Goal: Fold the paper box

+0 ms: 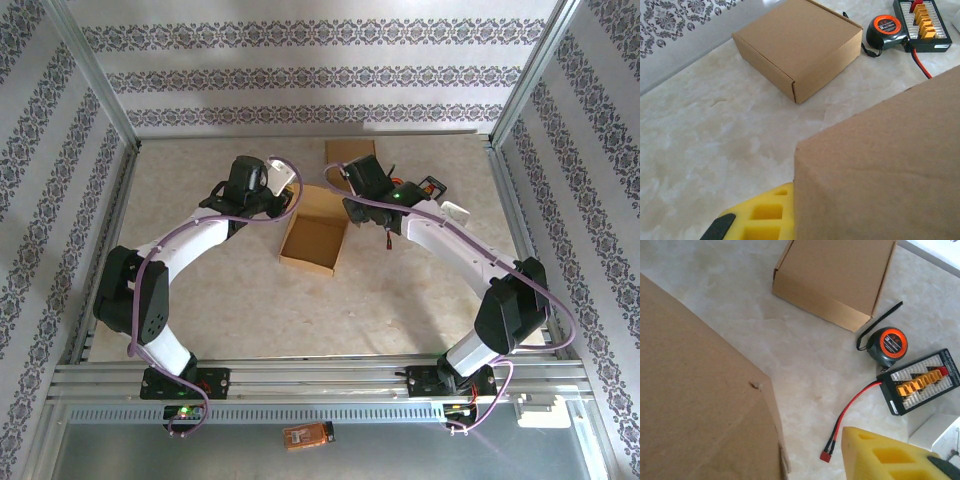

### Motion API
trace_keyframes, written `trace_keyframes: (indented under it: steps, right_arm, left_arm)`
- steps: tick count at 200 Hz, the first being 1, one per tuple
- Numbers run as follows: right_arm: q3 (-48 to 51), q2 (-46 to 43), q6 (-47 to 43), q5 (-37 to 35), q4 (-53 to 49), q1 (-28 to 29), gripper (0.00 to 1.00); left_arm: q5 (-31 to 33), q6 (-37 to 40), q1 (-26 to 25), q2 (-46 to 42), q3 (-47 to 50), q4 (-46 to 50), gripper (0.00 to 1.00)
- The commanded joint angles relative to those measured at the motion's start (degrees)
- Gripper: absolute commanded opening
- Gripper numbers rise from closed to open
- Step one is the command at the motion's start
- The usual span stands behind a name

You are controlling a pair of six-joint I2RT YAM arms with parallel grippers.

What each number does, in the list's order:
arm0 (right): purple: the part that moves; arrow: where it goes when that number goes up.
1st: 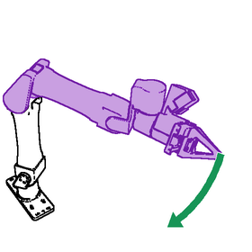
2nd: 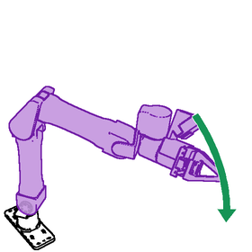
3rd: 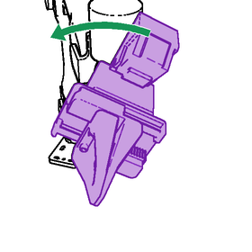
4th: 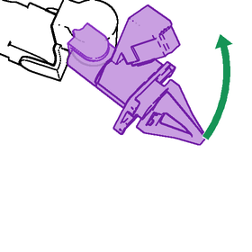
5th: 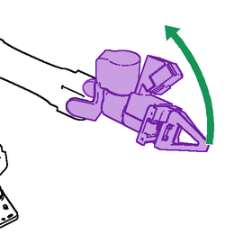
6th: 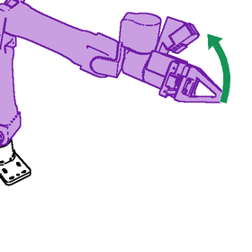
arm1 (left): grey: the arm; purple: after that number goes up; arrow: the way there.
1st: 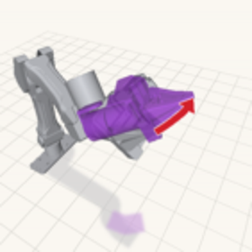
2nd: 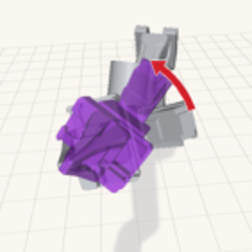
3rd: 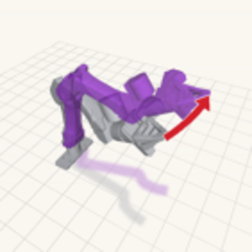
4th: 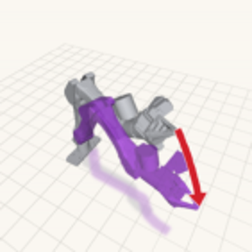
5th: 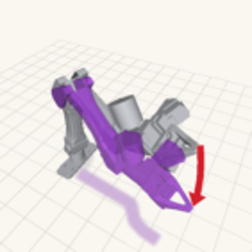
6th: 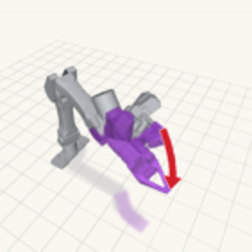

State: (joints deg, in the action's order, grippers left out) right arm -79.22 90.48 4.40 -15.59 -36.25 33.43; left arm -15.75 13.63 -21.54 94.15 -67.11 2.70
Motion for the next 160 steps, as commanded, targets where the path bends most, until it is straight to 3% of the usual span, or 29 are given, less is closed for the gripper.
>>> trace_keyframes:
  steps: [1,128,160]
  right_arm:
    - [1.93,-0.74,5.33,4.62,1.81,-1.46,0.42]
    - [1.57,2.77,14.83,10.93,3.15,-2.76,0.33]
    - [1.48,2.78,19.80,11.56,3.92,-2.76,0.27]
  left_arm:
    - [2.08,-1.66,-1.45,-1.07,-1.87,1.41,0.00]
    - [8.10,-6.64,-3.67,-1.60,-1.76,0.52,0.00]
    - [11.97,-14.09,-4.06,-2.10,-1.62,0.11,0.00]
